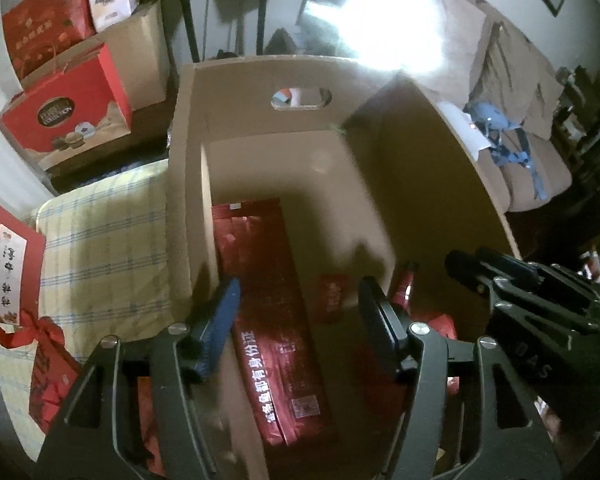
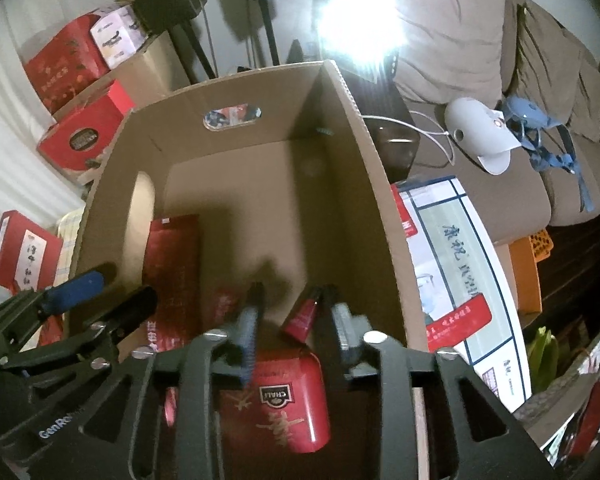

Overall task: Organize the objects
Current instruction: 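Open both grippers to drop the candy packets inside the box, then withdraw both grippers from the box toward the red gift box on the table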

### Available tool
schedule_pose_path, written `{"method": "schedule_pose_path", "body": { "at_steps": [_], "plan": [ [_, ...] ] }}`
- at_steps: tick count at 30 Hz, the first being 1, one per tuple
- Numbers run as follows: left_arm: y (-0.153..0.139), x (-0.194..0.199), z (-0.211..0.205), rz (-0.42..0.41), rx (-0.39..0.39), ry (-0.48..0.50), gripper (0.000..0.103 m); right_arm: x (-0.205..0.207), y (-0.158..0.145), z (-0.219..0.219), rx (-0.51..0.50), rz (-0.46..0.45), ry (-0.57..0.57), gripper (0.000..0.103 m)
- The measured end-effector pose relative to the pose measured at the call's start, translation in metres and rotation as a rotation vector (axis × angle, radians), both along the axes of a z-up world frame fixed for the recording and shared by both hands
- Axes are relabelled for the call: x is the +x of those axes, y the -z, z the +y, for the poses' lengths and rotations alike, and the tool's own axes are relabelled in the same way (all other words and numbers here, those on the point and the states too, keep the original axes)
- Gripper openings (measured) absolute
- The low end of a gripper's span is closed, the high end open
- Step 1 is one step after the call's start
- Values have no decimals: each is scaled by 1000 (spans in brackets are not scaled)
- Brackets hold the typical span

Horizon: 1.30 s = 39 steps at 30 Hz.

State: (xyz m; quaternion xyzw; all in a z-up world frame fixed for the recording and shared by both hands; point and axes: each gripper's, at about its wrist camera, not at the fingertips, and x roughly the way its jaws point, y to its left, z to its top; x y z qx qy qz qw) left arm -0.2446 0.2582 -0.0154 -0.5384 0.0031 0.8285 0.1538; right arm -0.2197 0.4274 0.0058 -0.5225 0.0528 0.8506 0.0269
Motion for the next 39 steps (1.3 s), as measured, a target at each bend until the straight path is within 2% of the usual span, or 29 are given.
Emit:
{"method": "schedule_pose_path", "body": {
  "at_steps": [3, 9, 11, 13, 16, 22, 24, 33, 39],
  "plan": [
    [-5, 3, -3, 19, -17, -6, 67, 2, -2, -1, 1, 3, 0, 58],
    [-13, 7, -12, 19, 25, 8, 69, 8, -10, -2, 22, 14, 4, 75],
    [-16, 9, -14, 21, 31, 13, 71, 10, -13, -3, 34, 20, 3, 77],
    [-21, 11, -17, 37, 19, -2, 84, 13, -16, -4, 41, 25, 3, 78],
    [-28, 14, -27, 42, 52, -16, 85, 17, -23, -4, 44, 37, 4, 79],
    [-37, 18, -50, 61, 47, -50, 86, 27, -36, -9, 56, 56, 0, 81],
    [-39, 20, -58, 67, 44, -62, 88, 30, -40, -14, 60, 63, -5, 85],
    [-52, 34, -91, 129, 11, -97, 101, 37, -56, -37, 55, 95, -36, 102],
    [-60, 40, -111, 174, -27, -116, 102, 40, -63, -58, 78, 108, -61, 102]
  ]
}}
